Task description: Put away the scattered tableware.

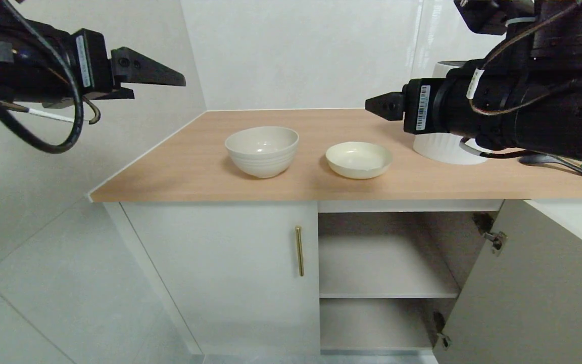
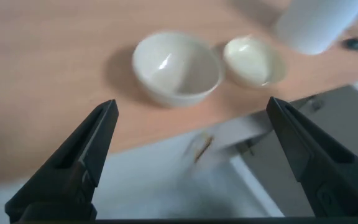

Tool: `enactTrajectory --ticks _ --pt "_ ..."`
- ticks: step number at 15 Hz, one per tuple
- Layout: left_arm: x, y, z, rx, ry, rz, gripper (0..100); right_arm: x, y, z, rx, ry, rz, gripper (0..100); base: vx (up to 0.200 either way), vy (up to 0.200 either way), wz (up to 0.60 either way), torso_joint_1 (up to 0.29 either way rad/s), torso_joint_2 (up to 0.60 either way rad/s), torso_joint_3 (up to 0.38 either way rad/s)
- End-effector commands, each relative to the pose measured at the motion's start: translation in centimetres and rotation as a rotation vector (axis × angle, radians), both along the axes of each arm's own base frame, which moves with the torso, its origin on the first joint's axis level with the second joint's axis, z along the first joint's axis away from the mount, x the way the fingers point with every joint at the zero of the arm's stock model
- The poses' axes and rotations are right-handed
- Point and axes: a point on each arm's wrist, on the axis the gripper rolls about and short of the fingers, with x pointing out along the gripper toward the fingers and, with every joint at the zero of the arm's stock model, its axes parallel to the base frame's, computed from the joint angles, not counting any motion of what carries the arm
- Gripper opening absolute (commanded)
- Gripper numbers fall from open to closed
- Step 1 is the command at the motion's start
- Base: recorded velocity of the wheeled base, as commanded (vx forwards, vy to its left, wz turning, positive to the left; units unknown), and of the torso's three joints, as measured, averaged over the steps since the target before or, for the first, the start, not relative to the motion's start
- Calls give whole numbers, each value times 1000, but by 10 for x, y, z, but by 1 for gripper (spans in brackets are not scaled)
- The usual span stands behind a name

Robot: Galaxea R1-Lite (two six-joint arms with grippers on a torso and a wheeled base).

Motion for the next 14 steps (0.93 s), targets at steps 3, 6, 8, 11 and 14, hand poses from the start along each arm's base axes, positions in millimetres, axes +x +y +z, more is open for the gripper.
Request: enactTrajectory --ticks 3,6,8,11,14 --pt "47 -6 -25 36 97 70 100 18 0 -4 -10 23 -56 100 0 0 0 0 0 0" --pt "62 -11 -39 52 140 65 100 14 -3 -8 -20 30 -88 100 0 0 0 0 0 0" --pt "75 -22 -54 78 177 67 100 11 -5 -12 -31 41 -91 100 0 0 0 0 0 0" --pt "98 -41 -70 131 178 116 100 8 -8 -12 -37 40 -118 100 0 0 0 0 0 0" --pt "114 -53 -77 171 167 139 100 3 -10 -14 -42 44 -112 100 0 0 0 0 0 0"
